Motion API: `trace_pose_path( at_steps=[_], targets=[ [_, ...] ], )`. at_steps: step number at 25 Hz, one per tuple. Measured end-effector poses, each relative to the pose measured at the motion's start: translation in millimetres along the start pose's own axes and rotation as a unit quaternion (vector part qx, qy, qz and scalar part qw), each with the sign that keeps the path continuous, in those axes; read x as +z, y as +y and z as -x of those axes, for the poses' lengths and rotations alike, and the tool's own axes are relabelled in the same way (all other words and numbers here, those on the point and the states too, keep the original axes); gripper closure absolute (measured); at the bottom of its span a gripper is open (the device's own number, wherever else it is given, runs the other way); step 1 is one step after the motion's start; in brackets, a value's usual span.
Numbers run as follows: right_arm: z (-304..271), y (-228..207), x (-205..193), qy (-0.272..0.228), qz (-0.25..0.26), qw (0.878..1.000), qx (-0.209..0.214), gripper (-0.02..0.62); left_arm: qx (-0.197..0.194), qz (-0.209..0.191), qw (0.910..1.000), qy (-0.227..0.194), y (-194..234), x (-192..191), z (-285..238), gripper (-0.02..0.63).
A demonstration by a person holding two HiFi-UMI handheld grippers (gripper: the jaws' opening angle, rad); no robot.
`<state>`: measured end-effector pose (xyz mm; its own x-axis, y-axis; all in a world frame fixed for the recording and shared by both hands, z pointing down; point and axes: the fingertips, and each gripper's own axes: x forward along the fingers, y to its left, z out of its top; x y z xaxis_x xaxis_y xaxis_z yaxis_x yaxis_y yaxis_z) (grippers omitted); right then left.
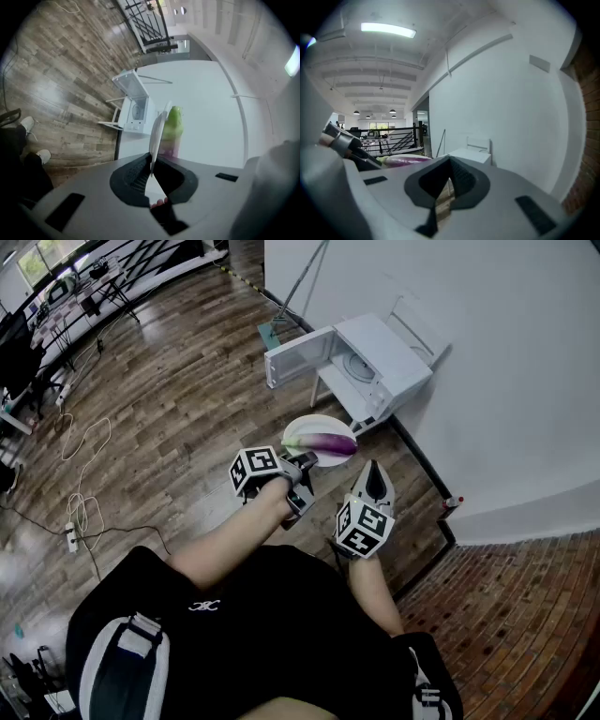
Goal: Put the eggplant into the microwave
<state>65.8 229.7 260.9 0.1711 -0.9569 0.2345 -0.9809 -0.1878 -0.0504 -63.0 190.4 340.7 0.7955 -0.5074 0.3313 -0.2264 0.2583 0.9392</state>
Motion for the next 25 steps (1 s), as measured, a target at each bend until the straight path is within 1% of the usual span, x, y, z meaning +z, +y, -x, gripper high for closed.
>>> trace_pose_path(
  at_steps=[5,11,18,22,25],
  targets=[
    [-4.3,7.3,-2.5,0.003,-0.008,1.0,0.008,0.583,0.002,-0.007,0.9999,0.009,4.2,3.1,3.2,0.588],
    [-6.7,33.7,3.9,-0.013,-0.012,1.0,0.008,0.583,-0.004,-0.001,1.0,0.004,6.9,22.9,20.5,0.588],
    [-21.8,81.2,3.8,-0.017,0.005,1.0,0.015,0.583,-0.014,0.006,0.9999,-0.004,9.5,60.9,44.5,0.588],
    [-37.5,99.8,11.8,-0.02,0.008,1.0,0.003,0.583,-0.025,0.009,0.9996,-0.008,7.0,85.5,62.3,0.588],
    [-49.8,107.2,20.1,-0.023,0.0,1.0,-0.006,0.583,-0.028,0.008,0.9995,-0.013,5.6,103.4,72.6,0.587]
  ],
)
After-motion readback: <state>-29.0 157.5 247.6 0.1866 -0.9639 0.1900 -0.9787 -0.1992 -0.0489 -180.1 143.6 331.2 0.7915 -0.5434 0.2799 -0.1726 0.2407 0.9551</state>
